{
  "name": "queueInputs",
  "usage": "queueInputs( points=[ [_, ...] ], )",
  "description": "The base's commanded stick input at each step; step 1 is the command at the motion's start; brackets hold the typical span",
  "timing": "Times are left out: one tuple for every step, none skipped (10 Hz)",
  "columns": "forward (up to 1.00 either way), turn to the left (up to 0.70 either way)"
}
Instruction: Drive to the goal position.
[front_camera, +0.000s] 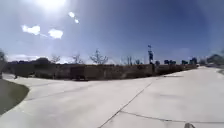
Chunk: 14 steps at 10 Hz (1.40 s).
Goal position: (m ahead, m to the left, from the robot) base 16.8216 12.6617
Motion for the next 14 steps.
queueInputs(
  points=[
    [0.70, 0.00],
    [0.70, 0.00],
    [0.70, 0.00],
    [0.70, 0.00],
    [0.70, 0.00],
    [0.70, 0.00],
    [0.70, 0.00],
    [0.70, 0.00],
    [0.70, 0.00],
    [0.70, 0.00],
    [0.70, 0.00],
    [0.70, 0.02],
    [0.70, 0.35],
    [0.70, 0.35]
  ],
)
